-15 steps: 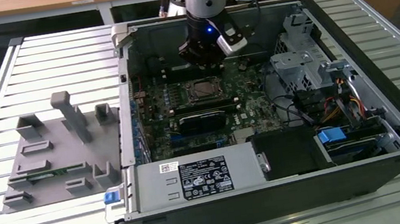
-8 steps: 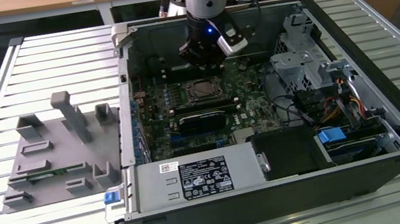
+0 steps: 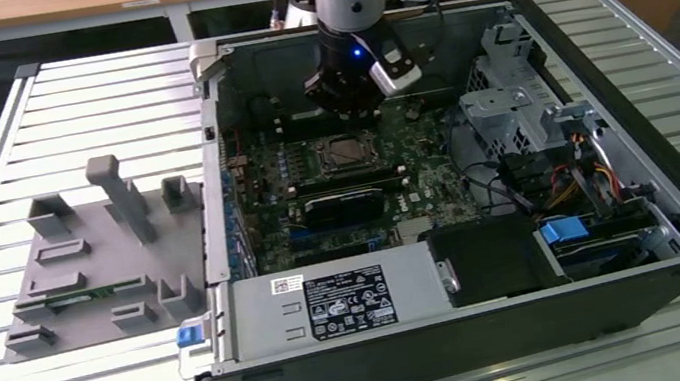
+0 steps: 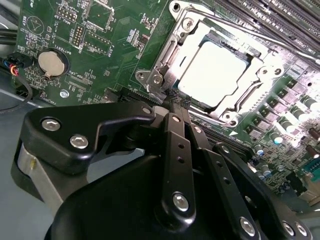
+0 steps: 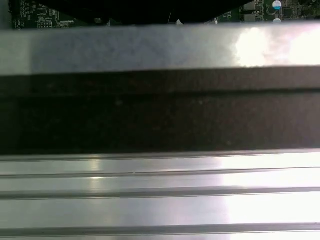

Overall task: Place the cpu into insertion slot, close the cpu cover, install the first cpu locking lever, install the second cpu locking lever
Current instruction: 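Install the second cpu locking lever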

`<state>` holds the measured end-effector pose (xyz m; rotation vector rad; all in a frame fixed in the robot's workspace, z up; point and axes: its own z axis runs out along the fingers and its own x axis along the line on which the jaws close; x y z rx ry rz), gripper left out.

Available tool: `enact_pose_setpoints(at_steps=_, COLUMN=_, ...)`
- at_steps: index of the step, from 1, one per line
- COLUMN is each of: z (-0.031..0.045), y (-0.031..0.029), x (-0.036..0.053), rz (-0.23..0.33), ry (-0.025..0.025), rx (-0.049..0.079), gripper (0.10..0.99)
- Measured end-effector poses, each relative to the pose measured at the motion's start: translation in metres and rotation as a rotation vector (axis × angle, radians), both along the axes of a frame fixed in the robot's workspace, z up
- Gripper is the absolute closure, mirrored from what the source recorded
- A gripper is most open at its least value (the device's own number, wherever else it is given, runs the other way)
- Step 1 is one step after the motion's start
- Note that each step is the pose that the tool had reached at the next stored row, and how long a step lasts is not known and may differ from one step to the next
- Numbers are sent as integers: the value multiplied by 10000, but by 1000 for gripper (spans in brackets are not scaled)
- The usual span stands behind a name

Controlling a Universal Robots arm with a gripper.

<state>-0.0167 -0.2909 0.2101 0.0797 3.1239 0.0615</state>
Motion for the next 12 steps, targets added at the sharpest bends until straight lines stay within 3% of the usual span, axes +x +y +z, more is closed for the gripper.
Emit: enact_pose_setpoints(at_steps=12, z=0, y=-73, x=0, rz=-1, ry=0, rx=0, gripper=980)
